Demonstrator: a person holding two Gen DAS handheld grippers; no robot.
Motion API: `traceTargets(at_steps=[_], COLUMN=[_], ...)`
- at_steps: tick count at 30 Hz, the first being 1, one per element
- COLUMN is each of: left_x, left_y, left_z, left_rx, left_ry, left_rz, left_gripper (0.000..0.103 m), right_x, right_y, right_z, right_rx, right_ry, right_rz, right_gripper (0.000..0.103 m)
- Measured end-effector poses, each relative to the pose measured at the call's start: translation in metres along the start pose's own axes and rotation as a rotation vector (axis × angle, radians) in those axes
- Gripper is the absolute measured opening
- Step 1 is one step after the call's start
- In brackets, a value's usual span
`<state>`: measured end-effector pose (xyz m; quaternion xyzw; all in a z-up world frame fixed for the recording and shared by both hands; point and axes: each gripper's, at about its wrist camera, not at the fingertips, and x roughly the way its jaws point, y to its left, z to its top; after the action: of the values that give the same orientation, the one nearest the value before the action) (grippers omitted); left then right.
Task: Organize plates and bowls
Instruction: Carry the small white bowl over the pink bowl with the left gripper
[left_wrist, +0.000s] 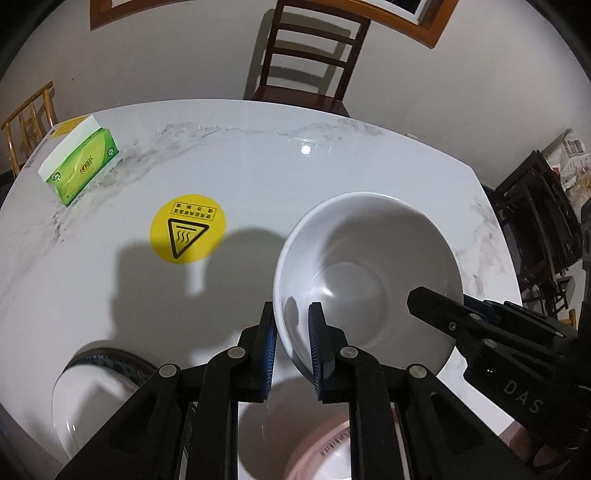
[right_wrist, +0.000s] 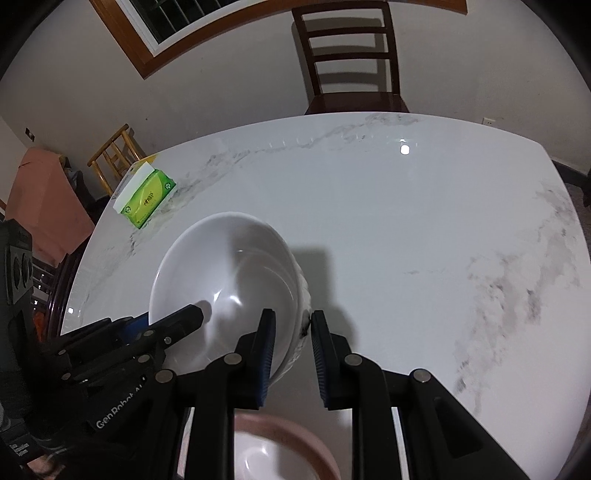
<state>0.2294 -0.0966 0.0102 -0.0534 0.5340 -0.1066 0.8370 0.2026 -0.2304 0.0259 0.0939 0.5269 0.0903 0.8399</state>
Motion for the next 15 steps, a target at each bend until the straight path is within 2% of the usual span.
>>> traceTargets(at_steps=[6,15], left_x=[-0.019,-0.042], left_y=[-0.011,-0.012], left_z=[-0.018,-0.049], left_rx=[0.024,0.032], left_ry=[-0.005,0.012], left_rz=[-0.01,-0.021], left_gripper=[0.014,0.014], right_x=[-0.028,-0.051], right_y=[0.0,0.006], right_z=[-0.017,-0.056], right_rx=[0.009,0.031], right_ry=[-0.032,-0.019], right_rz=[0.002,0.015], right_gripper=[0.02,0.02])
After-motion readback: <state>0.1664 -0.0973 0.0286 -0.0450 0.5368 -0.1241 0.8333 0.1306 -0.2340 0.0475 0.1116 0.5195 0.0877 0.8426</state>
